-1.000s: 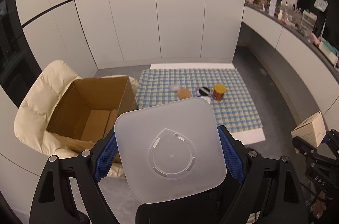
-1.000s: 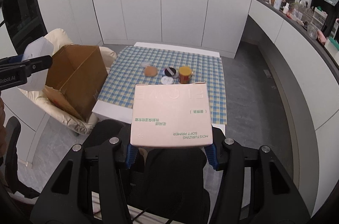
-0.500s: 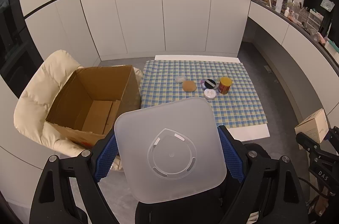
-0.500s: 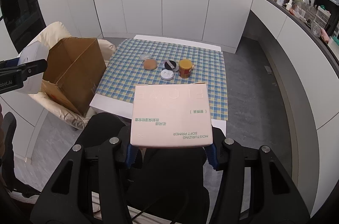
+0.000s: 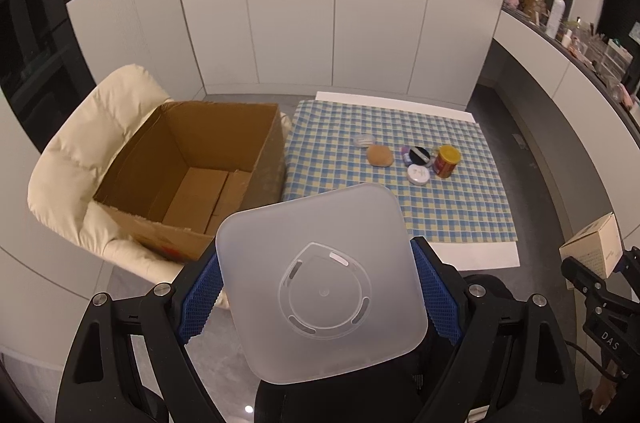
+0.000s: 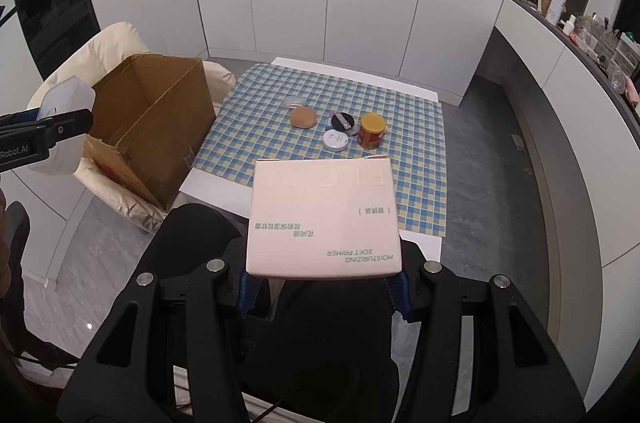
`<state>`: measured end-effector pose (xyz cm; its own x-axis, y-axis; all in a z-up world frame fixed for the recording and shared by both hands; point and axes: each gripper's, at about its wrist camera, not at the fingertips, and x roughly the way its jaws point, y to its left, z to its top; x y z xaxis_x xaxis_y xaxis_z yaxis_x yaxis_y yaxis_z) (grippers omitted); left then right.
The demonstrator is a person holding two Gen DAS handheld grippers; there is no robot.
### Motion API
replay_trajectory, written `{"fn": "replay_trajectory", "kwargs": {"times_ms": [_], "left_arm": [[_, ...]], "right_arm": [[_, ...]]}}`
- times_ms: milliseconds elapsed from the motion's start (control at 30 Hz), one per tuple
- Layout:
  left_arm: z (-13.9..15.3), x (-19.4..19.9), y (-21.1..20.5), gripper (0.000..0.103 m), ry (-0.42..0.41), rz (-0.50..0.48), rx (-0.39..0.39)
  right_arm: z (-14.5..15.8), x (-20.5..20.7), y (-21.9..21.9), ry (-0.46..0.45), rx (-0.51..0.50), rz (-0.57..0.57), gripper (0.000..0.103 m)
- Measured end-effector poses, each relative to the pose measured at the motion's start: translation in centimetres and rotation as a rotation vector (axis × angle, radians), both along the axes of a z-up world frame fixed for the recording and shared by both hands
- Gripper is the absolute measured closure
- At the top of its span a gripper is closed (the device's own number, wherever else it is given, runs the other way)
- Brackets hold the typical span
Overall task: Organize objects
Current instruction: 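Carry the clear container and pink box toward the cardboard box with both grippers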
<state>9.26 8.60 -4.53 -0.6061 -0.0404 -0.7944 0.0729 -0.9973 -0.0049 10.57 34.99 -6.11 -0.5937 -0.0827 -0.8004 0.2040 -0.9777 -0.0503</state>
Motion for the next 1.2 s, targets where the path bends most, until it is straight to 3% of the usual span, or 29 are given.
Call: {"fn": "replay_trajectory", "kwargs": {"times_ms": [1200], "left_arm": [[-1.3, 7.5, -12.9, 0.015, -0.039, 0.339, 0.018]], "right_arm": [[-1.0, -0.5, -15.1, -0.025, 0.016, 0.379, 0.049]]}}
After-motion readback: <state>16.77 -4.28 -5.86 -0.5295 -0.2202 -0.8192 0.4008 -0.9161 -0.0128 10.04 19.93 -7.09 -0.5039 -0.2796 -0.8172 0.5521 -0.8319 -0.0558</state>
